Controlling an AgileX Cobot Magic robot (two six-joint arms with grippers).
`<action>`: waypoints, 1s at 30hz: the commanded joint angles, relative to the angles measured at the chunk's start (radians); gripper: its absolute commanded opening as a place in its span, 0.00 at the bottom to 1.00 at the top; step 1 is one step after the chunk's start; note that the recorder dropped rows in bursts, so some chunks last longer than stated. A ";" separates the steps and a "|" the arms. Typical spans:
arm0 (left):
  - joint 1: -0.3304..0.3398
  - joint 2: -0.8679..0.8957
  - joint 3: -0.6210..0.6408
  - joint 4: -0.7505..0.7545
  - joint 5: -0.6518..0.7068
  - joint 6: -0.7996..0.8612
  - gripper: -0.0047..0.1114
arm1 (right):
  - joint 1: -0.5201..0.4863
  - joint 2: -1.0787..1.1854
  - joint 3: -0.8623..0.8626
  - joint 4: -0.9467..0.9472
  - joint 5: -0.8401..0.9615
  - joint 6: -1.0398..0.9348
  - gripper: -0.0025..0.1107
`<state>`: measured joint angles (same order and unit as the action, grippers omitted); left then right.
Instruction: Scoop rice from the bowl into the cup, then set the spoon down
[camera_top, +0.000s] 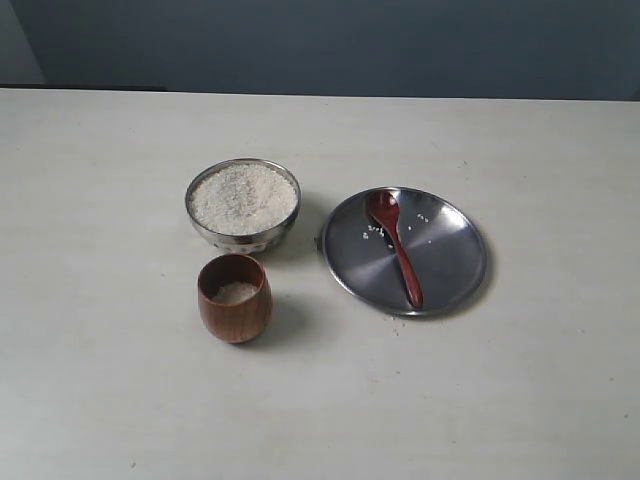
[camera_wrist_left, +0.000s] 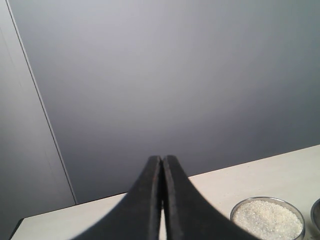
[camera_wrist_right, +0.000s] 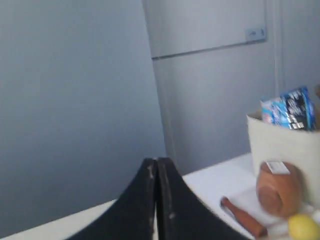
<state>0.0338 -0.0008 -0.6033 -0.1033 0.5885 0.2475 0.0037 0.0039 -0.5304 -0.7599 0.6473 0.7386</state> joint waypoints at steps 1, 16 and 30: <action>0.004 0.001 -0.004 0.002 -0.004 0.000 0.04 | -0.007 -0.004 0.006 0.075 -0.166 -0.080 0.02; 0.004 0.001 -0.004 0.002 -0.004 0.000 0.04 | -0.003 0.020 0.006 0.251 -0.053 -0.297 0.02; 0.004 0.001 -0.004 0.004 -0.004 0.000 0.04 | -0.004 0.054 0.218 0.620 -0.218 -0.817 0.02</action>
<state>0.0338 -0.0008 -0.6033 -0.1000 0.5885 0.2475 0.0037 0.0535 -0.3690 -0.1433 0.4594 -0.0516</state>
